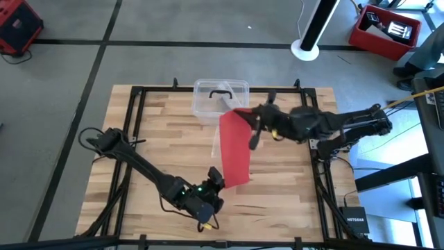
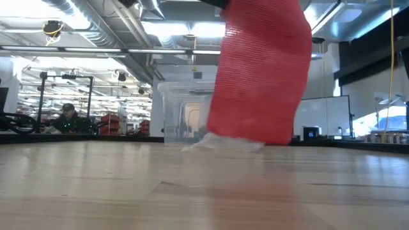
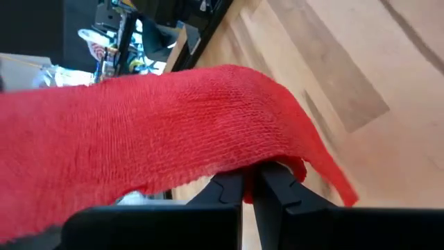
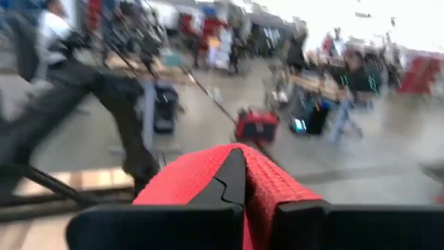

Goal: Roll bandage
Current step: Roll the red bandage

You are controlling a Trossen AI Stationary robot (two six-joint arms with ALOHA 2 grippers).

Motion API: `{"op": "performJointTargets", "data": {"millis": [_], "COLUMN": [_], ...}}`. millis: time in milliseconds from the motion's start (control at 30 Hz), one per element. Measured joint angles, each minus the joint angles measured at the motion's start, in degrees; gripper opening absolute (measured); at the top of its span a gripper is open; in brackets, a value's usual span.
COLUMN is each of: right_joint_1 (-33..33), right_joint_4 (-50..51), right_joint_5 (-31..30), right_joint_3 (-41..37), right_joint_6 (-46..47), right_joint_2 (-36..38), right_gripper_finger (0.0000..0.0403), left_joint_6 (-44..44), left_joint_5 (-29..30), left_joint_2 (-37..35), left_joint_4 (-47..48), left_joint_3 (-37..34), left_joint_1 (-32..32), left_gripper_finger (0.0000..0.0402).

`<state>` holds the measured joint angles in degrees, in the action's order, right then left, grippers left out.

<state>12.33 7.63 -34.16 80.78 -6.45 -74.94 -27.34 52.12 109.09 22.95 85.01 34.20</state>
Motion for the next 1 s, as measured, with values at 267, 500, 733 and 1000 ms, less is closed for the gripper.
{"op": "performJointTargets", "data": {"millis": [267,500,733,1000], "right_joint_1": [-10.8,-13.9,-13.8,-13.9], "right_joint_4": [10.0,8.9,11.7,20.8], "right_joint_5": [9.4,18.2,28.3,31.2], "right_joint_3": [-7.0,-14.5,-15.5,-11.3], "right_joint_6": [12.3,12.9,15.1,22.9], "right_joint_2": [-2.6,-8.4,-14.3,-14.3], "right_gripper_finger": [0.0012,0.0105,0.0232,0.0319], "left_joint_6": [4.7,17.4,26.7,39.0], "left_joint_5": [-1.9,-2.7,-3.1,-2.8], "left_joint_2": [3.2,7.2,10.1,10.6], "left_joint_4": [-6.1,-10.9,-12.8,-13.0], "left_joint_3": [-0.1,-0.1,-0.2,-0.2], "left_joint_1": [0.1,0.2,0.0,-0.1], "left_gripper_finger": [0.0002,0.0002,0.0002,0.0006]}}
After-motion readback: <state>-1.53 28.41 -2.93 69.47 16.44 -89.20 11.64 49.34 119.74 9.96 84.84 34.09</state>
